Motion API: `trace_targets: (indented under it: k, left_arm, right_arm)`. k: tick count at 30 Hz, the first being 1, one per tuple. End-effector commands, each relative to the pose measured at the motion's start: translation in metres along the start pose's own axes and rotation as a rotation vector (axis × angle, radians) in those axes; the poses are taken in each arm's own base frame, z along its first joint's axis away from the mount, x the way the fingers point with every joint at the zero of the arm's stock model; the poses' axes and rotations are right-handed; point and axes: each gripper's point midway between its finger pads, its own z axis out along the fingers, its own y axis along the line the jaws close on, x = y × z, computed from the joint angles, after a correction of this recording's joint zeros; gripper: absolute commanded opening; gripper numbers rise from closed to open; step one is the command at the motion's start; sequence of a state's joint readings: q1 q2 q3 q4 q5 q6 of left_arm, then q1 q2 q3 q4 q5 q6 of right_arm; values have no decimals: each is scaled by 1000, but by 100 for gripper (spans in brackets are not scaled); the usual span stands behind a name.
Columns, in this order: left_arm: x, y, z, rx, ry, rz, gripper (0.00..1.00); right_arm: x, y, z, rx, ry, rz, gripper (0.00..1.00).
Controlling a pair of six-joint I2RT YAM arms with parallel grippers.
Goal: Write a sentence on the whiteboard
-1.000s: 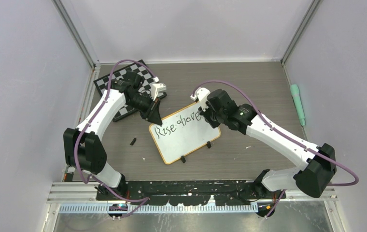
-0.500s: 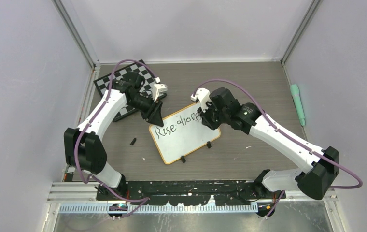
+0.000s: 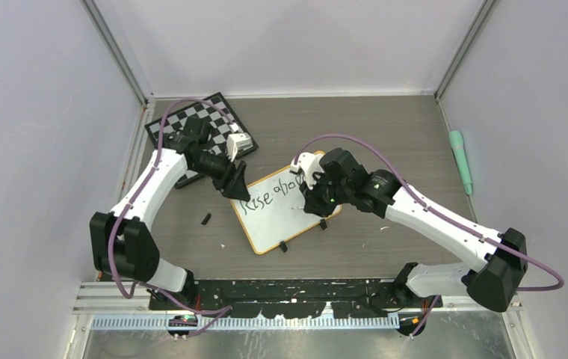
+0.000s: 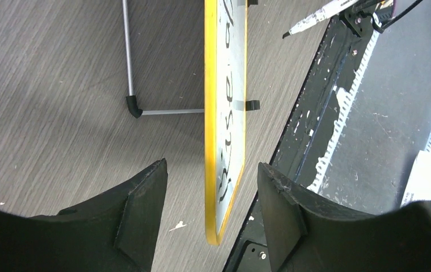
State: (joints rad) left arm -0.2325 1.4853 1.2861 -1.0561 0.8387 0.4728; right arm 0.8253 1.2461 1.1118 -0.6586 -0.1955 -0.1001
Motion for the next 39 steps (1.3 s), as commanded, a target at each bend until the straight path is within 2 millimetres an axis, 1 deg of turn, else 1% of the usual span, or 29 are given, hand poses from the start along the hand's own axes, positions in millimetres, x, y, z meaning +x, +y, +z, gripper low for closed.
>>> trace_targets:
  k: [1, 4, 7, 9, 13, 21, 25, 35, 39]
  left_arm:
    - [-15, -4, -10, -1, -120, 35, 61]
    - [-16, 0, -11, 7, -155, 12, 60]
    - [-13, 2, -9, 11, -154, 0, 59]
    - [-12, 2, -7, 18, -152, -6, 57]
    - [-11, 2, -5, 33, -152, -19, 55]
    - [-11, 1, -2, 53, -154, -31, 45]
    - [-11, 1, -2, 55, -155, -30, 42]
    - [-12, 2, 0, 74, -155, -43, 34]
    - [-12, 2, 1, 78, -154, -43, 31]
  right_arm:
    - [-21, 10, -2, -41, -98, -6, 0]
    - [-23, 14, 3, -53, -105, -9, 0]
    - [-24, 19, 9, -57, -110, -26, 0]
    - [-26, 26, 14, -56, -123, -57, 0]
    - [-23, 33, 24, -14, -121, -131, 0]
    - [-16, 49, 40, 9, -118, -233, 0]
    - [-14, 54, 41, -8, -121, -237, 0]
    - [-14, 57, 46, -14, -123, -236, 0]
    - [-13, 60, 49, -16, -101, -246, 0]
